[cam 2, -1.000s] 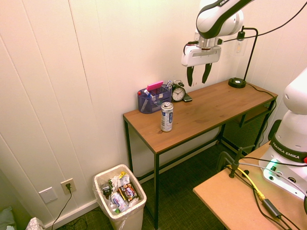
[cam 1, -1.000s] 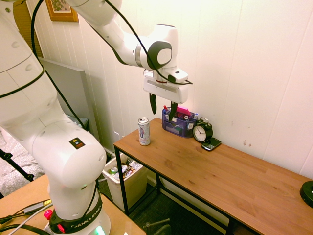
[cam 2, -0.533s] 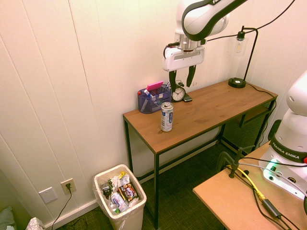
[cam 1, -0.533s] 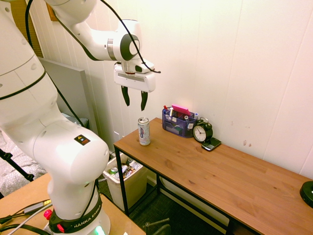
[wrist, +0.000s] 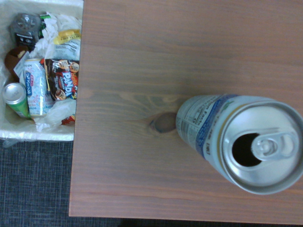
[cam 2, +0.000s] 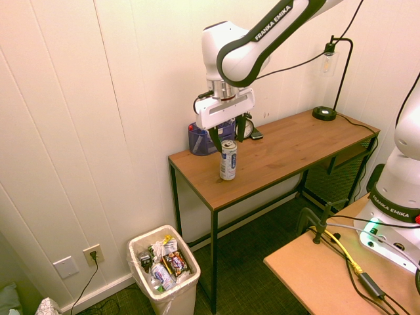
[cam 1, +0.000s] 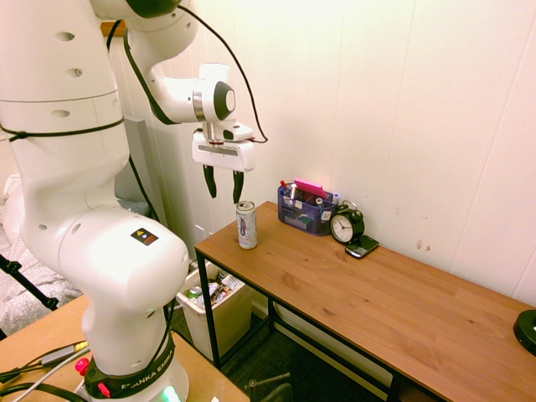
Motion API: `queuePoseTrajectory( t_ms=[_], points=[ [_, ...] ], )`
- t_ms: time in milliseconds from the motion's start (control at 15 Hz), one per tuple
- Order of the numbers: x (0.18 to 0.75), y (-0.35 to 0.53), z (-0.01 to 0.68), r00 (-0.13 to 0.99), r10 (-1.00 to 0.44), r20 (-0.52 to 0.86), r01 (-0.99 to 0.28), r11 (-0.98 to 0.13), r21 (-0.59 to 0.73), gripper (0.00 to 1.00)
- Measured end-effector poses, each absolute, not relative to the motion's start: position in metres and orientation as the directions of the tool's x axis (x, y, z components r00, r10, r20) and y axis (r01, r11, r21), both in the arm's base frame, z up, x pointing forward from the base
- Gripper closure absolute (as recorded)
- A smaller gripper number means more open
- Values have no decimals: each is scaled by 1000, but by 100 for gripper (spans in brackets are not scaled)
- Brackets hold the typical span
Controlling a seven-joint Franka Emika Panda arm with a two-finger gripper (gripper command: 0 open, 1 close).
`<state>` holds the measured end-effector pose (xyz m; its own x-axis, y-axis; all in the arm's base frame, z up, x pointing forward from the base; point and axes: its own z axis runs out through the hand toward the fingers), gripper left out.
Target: Throw the can in the trash bin
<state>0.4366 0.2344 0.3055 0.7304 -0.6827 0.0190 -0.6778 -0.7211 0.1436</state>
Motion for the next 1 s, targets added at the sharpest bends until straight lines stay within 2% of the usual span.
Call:
queuePoseTrajectory(
  t_ms=[867, 933, 1000],
  points=[
    [477, 211, 275, 649, -761, 0, -753, -643, 142, 0],
    [478, 209, 274, 646, -763, 0, -755, -640, 143, 100],
    [480, 208, 272, 644, -765, -1, -757, -637, 145, 100]
  ],
)
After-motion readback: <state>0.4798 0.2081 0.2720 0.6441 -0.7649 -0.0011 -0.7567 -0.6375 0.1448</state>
